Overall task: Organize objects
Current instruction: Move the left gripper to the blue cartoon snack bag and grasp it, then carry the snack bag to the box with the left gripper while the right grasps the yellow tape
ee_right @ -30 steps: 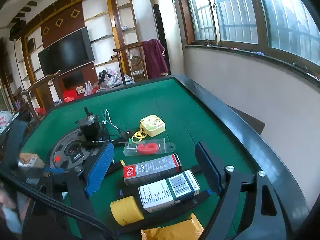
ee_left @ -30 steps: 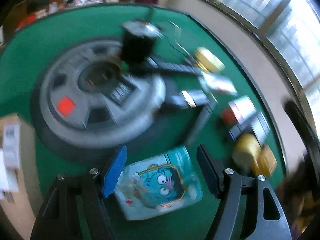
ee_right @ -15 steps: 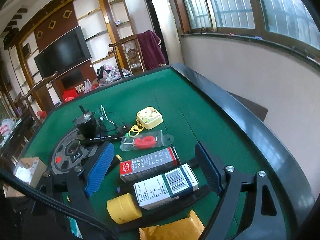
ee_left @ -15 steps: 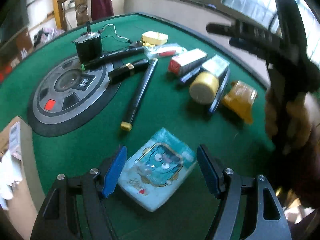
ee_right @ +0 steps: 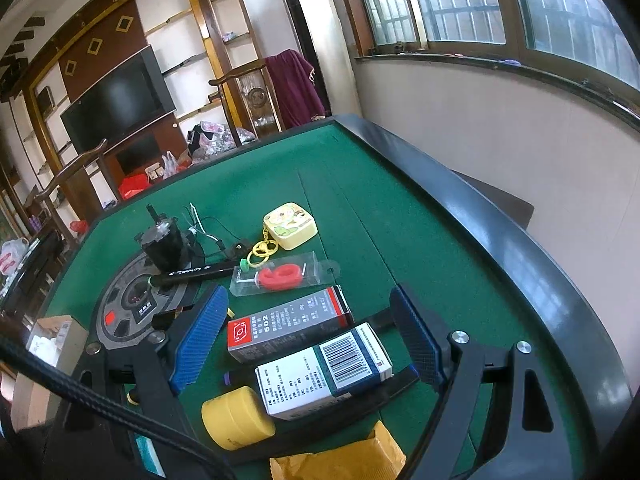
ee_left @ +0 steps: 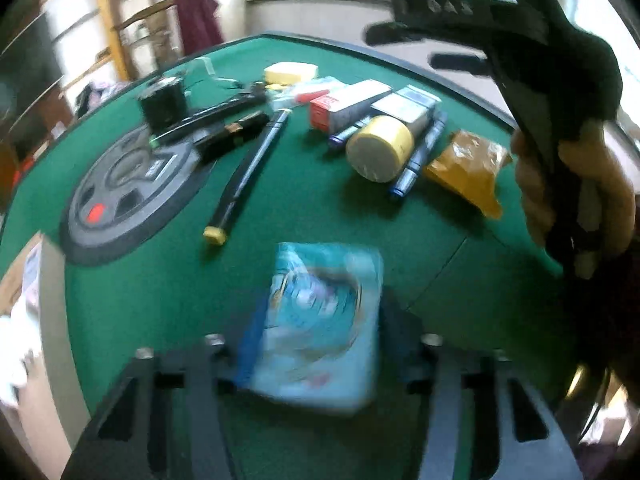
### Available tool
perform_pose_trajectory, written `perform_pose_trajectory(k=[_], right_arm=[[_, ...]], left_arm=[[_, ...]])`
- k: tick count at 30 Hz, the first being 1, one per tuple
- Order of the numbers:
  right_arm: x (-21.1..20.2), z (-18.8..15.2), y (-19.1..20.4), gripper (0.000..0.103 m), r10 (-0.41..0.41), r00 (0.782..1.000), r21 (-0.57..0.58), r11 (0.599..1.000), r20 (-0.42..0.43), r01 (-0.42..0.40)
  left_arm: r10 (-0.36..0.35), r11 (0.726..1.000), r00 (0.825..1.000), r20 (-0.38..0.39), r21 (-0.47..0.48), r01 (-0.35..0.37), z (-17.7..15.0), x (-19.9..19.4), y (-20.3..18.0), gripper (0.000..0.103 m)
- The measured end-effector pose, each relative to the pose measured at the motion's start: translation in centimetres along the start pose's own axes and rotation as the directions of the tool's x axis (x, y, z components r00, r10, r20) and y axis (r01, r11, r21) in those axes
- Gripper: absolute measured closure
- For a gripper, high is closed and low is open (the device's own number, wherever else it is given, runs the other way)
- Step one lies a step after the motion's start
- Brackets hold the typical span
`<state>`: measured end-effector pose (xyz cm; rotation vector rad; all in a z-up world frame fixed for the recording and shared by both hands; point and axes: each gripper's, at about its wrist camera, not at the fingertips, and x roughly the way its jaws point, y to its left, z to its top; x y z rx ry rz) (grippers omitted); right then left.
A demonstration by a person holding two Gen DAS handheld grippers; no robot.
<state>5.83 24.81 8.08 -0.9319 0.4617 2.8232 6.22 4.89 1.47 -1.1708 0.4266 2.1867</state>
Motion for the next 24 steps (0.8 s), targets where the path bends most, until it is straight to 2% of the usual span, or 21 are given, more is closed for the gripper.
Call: perform_pose_trajectory(k=[6, 12, 15, 19, 22, 24], right_arm=[[0.2, 0.2, -0.8, 0.02, -0.026, 1.0, 0.024, 0.999, 0.002, 0.026], [0.7, 0.2, -2.0, 0.02, -0.039, 0.999, 0.057, 0.998, -0.017, 0.04], [1.0, 0.0, -2.2, 0.02, 0.012, 0.999, 0.072, 0.997, -0.047, -0.009], [0.1, -0.7, -1.5, 0.02, 0.15, 0.982, 0.114, 0.984, -0.113, -0.137], [-1.0, -1.7, 0.7, 0.02, 0.206, 0.963, 0.034, 0.979, -0.175, -0.203], [-0.9, -2.5, 2.9, 0.02, 0.198, 0.948, -0.072, 0.972, -0.248, -0.222]], left_arm=[[-0.044, 0.981, 0.994, 0.095, -0.186, 0.061, -1.7, -3.2, 1.9, 0.063], [-0.027, 0.942, 0.98, 0.196, -0.324, 0.09, -4.4, -7.3, 4.1, 0.063], [-0.007, 0.93, 0.973, 0.231, -0.356, 0.091, -5.7, -9.4, 4.8, 0.063], [0.022, 0.925, 0.965, 0.261, -0.371, 0.079, -6.7, -11.4, 5.8, 0.062], [0.034, 0.928, 0.957, 0.289, -0.364, 0.077, -7.4, -12.4, 6.2, 0.062], [0.038, 0.93, 0.952, 0.302, -0.36, 0.077, -7.9, -12.6, 6.3, 0.062]])
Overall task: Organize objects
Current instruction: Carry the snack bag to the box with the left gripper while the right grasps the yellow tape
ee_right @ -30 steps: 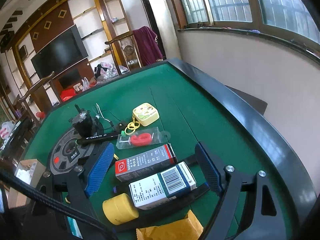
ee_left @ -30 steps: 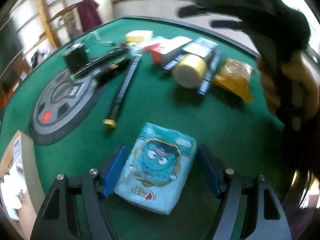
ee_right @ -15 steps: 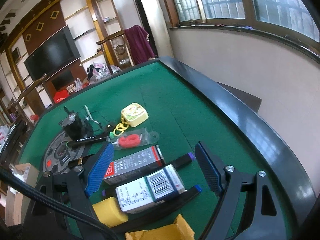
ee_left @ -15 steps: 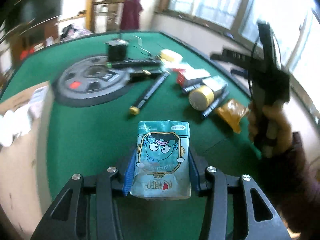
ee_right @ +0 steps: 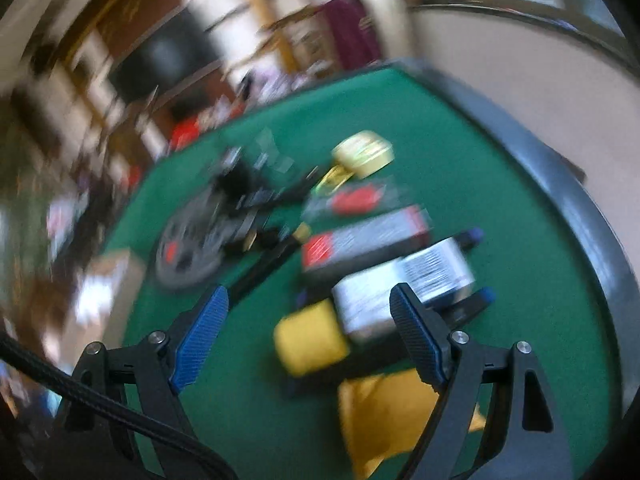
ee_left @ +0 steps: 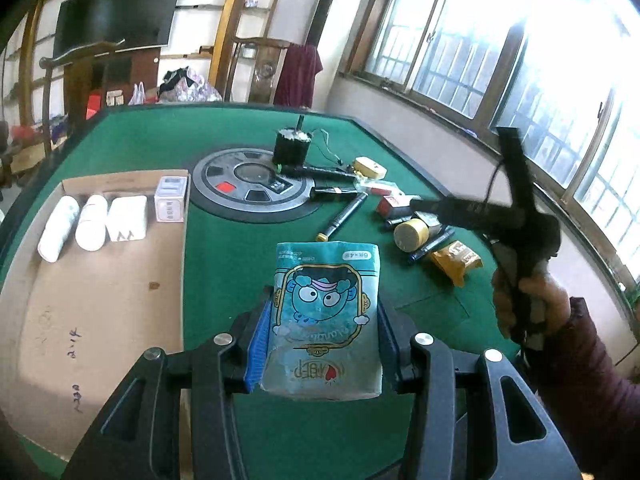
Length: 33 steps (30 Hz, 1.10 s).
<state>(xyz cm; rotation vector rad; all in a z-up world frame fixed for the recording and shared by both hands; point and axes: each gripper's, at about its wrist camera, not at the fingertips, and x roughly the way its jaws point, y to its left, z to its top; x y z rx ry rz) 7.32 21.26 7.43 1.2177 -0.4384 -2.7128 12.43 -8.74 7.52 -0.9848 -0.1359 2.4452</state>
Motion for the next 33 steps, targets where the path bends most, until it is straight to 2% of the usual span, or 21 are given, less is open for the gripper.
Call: perform_pose_trajectory(k=[3, 7, 9, 10, 12, 16, 20, 21, 22, 26, 29, 33], right_arm=[[1.6, -0.9, 2.8, 0.02, -0.107, 0.993, -0.174, 0.98, -0.058, 0.095], [2.8, -1.5, 4.4, 0.024, -0.205, 0.977, -0.272, 0.944, -0.05, 0.185], [2.8, -1.7, 4.8, 0.046, -0.244, 0.969, -0.297, 0.929, -0.042, 0.221], [2.9, -1.8, 5.2, 0.049, -0.258, 0.965, -0.316, 0.919, -0.039, 0.233], [3.0, -1.8, 5.5, 0.057, -0.251, 0.966, -0.329, 0.919, -0.057, 0.219], [4.0, -2.0, 5.7, 0.058, -0.242, 0.963, -0.336, 0.922, -0.116, 0.191], [5.1, -2.2, 4.5, 0.058, -0.238, 0.96, -0.277, 0.942, -0.15, 0.19], [5.2, -2.2, 4.3, 0.069, -0.236, 0.961, -0.261, 0.946, -0.147, 0.193], [5.0, -2.2, 3.9, 0.073, -0.224, 0.965, -0.231, 0.954, -0.137, 0.189], [3.9, -2.0, 3.4, 0.074, -0.184, 0.976, -0.157, 0.974, -0.113, 0.165], [2.5, -1.6, 3.7, 0.073, -0.129, 0.986, -0.115, 0.986, -0.103, 0.117], [1.0, -1.0, 5.9, 0.073, -0.025, 0.994, -0.097, 0.995, -0.107, 0.015]], left_arm=[[-0.01, 1.0, 1.0, 0.004, -0.014, 0.01, -0.5, -0.3, 0.7, 0.062], [-0.008, 0.999, 1.0, 0.007, -0.05, 0.008, -1.0, -0.6, 2.2, 0.062], [-0.004, 0.997, 1.0, 0.01, -0.071, 0.005, -1.2, -0.8, 3.1, 0.062], [-0.003, 0.997, 1.0, 0.011, -0.078, 0.004, -1.2, -0.8, 3.4, 0.062], [-0.004, 0.996, 1.0, 0.012, -0.093, 0.005, -1.5, -0.9, 3.8, 0.062], [-0.008, 0.993, 1.0, 0.012, -0.118, 0.009, -1.9, -0.9, 4.6, 0.062], [-0.006, 0.992, 1.0, 0.012, -0.129, 0.008, -2.1, -1.0, 4.9, 0.062], [-0.004, 0.991, 1.0, 0.013, -0.135, 0.006, -2.2, -1.1, 5.1, 0.062], [0.0, 0.99, 1.0, 0.015, -0.14, 0.002, -2.1, -1.1, 5.2, 0.062], [0.023, 0.987, 0.999, 0.023, -0.157, -0.019, -2.1, -1.6, 6.0, 0.062], [0.049, 0.984, 0.999, 0.018, -0.174, -0.045, -1.8, -2.1, 7.3, 0.062], [0.139, 0.971, 0.99, -0.037, -0.192, -0.144, -1.1, -2.3, 10.1, 0.062]])
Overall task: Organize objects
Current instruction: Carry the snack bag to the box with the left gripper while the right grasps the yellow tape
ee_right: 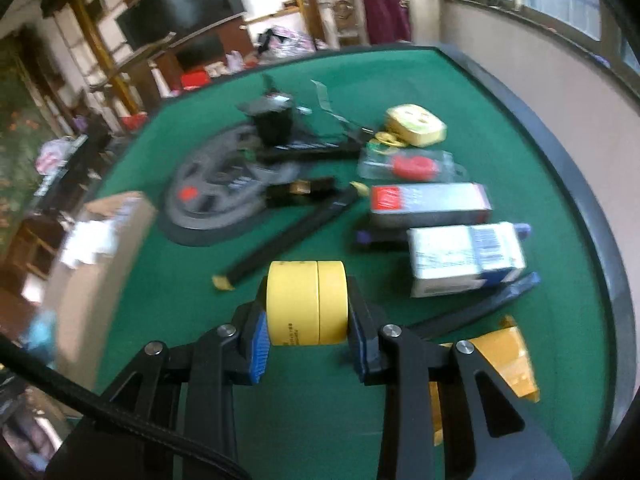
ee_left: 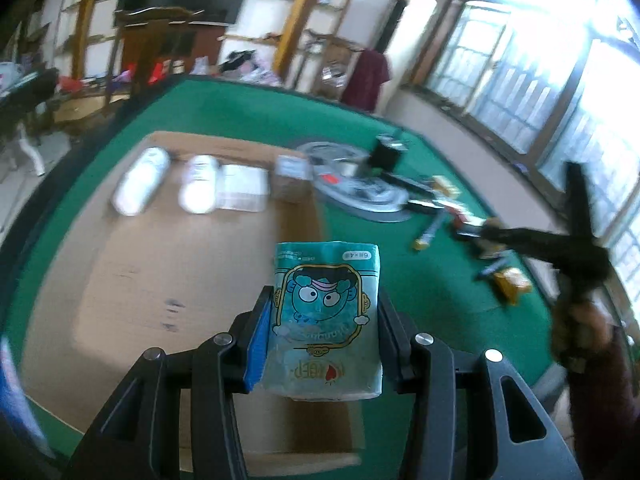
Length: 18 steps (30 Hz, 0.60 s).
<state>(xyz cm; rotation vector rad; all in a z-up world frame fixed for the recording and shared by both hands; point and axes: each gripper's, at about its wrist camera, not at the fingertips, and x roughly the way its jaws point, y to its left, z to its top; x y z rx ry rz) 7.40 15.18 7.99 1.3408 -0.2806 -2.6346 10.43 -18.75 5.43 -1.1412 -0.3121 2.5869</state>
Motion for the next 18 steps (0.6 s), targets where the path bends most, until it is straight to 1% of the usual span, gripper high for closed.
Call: perform_pose_trajectory(k=[2, 4, 6, 8, 10, 13, 15, 16, 18], right_arm=[[-0.3, 0.5, 2.1, 0.073, 0.069, 0.998, -0.01, 0.998, -0.004, -0.069], [-0.1, 0.9, 4.5, 0.073, 0.142, 0.99, -0.018, 0.99, -0.019, -0.142], [0.7, 1.3, 7.3, 0.073, 0.205, 0.978, -0.03, 0.978, -0.042, -0.206], [1.5, 1.4, 10.0, 0.073, 0.244, 0.968, -0.049, 0.968, -0.065, -0.247], [2.6, 1.5, 12.9, 0.073, 0.268, 0.959, -0.078, 0.958, -0.09, -0.275], [4.9, 1.8, 16.9, 0.073, 0.285, 0.949, -0.108, 0.948, -0.133, -0.3], [6.3, 1.9, 18.5, 0.073, 0.273, 0.949, -0.12, 0.949, -0.156, -0.293], [7.1, 2.0, 19.3, 0.073, 0.258, 0.952, -0.129, 0.951, -0.165, -0.28], [8.6, 2.2, 20.6, 0.073, 0.234, 0.955, -0.148, 0.954, -0.181, -0.262]], left_arm=[[0.04, 0.999, 0.999, -0.022, -0.005, -0.04, 0.5, 0.3, 1.1, 0.062], [0.102, 0.995, 0.994, -0.037, -0.006, -0.103, 1.4, 1.0, 2.5, 0.062], [0.135, 0.99, 0.989, -0.064, -0.018, -0.136, 2.1, 1.9, 3.9, 0.062], [0.145, 0.989, 0.985, -0.092, -0.026, -0.148, 2.7, 2.8, 4.9, 0.062], [0.154, 0.987, 0.981, -0.12, -0.035, -0.159, 3.4, 4.0, 5.9, 0.062], [0.163, 0.984, 0.974, -0.156, -0.041, -0.171, 4.2, 5.8, 6.5, 0.062], [0.136, 0.986, 0.971, -0.199, -0.066, -0.152, 4.4, 6.6, 7.0, 0.062], [0.138, 0.986, 0.968, -0.208, -0.064, -0.154, 4.5, 6.8, 7.0, 0.062], [0.17, 0.982, 0.962, -0.216, -0.046, -0.184, 4.8, 7.1, 7.0, 0.061]])
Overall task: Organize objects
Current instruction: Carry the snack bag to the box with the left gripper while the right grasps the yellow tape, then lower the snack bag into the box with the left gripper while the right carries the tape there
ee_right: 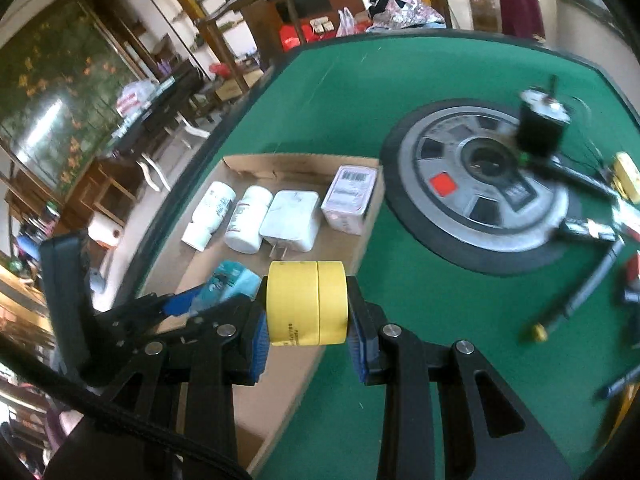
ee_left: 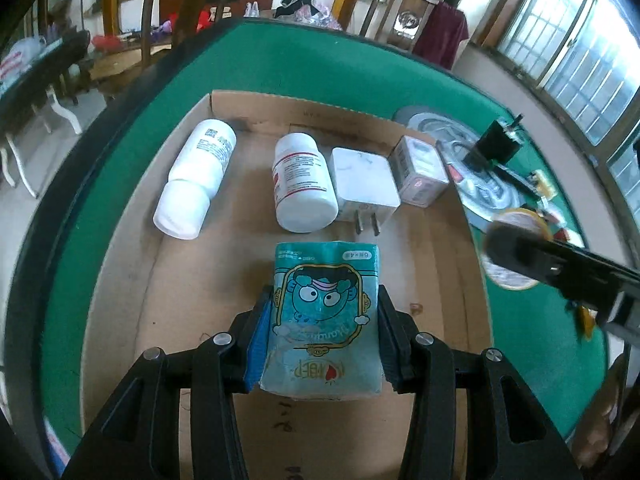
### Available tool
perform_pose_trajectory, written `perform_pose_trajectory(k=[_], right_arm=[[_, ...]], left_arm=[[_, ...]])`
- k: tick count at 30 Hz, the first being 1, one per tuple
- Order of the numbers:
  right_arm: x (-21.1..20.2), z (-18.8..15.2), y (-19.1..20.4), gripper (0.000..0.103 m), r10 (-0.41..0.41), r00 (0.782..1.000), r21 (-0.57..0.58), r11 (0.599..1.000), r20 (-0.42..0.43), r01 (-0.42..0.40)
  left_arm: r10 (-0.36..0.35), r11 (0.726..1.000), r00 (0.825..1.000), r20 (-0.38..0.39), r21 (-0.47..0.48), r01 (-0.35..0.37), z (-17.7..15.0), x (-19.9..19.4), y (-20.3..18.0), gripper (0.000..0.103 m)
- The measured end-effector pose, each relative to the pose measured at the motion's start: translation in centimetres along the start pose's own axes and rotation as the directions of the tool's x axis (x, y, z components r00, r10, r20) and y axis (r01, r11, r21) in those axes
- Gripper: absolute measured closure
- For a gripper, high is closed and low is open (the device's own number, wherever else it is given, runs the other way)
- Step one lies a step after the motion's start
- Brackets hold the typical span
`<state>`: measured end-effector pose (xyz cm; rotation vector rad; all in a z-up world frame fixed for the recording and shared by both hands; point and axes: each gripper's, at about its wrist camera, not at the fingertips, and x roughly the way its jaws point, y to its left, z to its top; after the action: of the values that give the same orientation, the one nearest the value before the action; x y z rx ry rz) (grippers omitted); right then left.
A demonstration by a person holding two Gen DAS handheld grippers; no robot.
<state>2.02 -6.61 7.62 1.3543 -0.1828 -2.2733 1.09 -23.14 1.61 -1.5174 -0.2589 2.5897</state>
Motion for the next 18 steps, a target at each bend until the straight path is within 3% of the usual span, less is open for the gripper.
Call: perform_pose_trajectory(k=[3, 7, 9, 18], right_arm=[[1.9, 0.6, 0.8, 0.073, -0.038, 0.999, -0.022, 0.999, -0.024, 0.037], [3.3, 1.0, 1.9, 0.073, -0.096, 0.995, -0.053, 0.994, -0.034, 0.094], [3.8, 1.2, 2.3, 0.073, -0.123, 0.992, -0.067, 0.99, -0.039, 0.12], [5.6, 2.0, 1.9, 0.073, -0.182, 0.981, -0.077, 0.981, -0.072, 0.177]], left_arm=[[0.013, 1.0, 1.0, -0.012, 0.011, -0.013, 0.4, 0.3, -0.3, 0.058], [0.029, 0.999, 1.0, 0.005, 0.039, -0.03, 0.7, 1.0, -0.8, 0.042], [0.029, 0.999, 1.0, 0.0, 0.041, -0.029, 1.1, 1.2, -0.9, 0.038], [-0.081, 0.992, 0.996, 0.039, -0.094, 0.084, 1.6, 0.7, 1.9, 0.038]])
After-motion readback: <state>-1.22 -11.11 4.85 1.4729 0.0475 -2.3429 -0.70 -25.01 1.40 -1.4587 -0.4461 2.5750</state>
